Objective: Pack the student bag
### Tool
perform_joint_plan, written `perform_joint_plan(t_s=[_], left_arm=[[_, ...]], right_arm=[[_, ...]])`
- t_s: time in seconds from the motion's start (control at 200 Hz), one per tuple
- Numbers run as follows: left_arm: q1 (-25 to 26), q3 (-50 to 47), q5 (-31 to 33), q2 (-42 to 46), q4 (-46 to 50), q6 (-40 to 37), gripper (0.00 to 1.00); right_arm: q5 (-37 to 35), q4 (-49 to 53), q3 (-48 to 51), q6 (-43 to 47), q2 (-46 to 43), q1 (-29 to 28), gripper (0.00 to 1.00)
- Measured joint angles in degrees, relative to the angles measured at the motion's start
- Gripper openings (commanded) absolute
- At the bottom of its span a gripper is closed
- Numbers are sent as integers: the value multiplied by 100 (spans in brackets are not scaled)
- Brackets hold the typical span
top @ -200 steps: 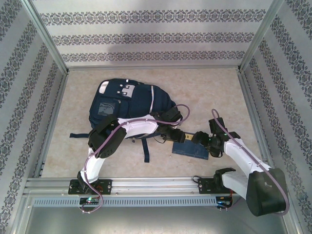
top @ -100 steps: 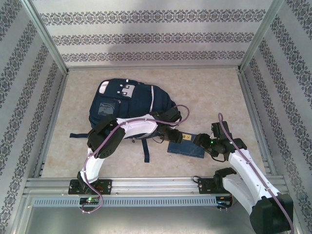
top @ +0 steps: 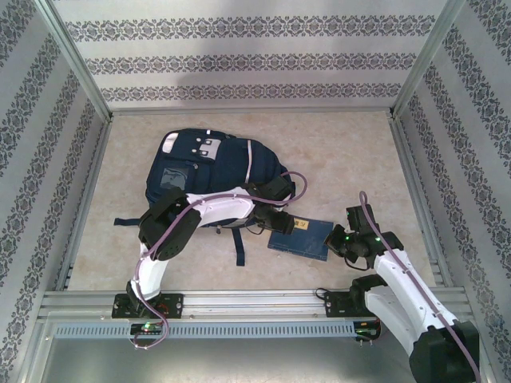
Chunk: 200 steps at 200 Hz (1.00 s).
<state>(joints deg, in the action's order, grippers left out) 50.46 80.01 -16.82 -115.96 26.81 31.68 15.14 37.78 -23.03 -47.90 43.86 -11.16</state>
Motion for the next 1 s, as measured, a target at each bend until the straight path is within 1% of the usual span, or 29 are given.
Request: perform_joint_plan(t_s=[0.105, 0.255, 0.385, 0.42, 0.48, 0.555, 0.675, 0.774, 0.874, 0.999], left_arm=[[-22, -138, 92, 258, 114, -131, 63], [-31, -267, 343, 911, 470, -463, 68], [-28, -435, 535, 1471, 533, -798, 73], [-11, -522, 588, 1620, 516, -933, 75], [52, -726, 715, 1851, 422, -1226, 84], [306, -968, 905, 2009, 240, -1729, 88], [1021, -1134, 1349, 1932, -52, -2562, 91], [1473, -1438, 1718, 1888, -713, -3316, 94], [1685, -1982, 2050, 1888, -1552, -4087, 94], [1749, -2166, 2282, 1685, -2024, -4806, 91]], right_arm=[[120, -55, 9, -22, -98, 0, 3], [249, -127, 9, -39, -114, 2, 3], [328, -151, 9, -39, -26, 2, 3], [361, -157, 9, -42, 4, 7, 3], [417, -160, 9, -44, 35, 15, 3], [474, -162, 9, -66, 33, 15, 3], [555, -179, 7, -116, 33, 22, 3], [645, -199, 7, -149, 33, 83, 4], [726, -219, 7, -168, 35, 122, 4], [826, -251, 7, -173, 52, 177, 4]])
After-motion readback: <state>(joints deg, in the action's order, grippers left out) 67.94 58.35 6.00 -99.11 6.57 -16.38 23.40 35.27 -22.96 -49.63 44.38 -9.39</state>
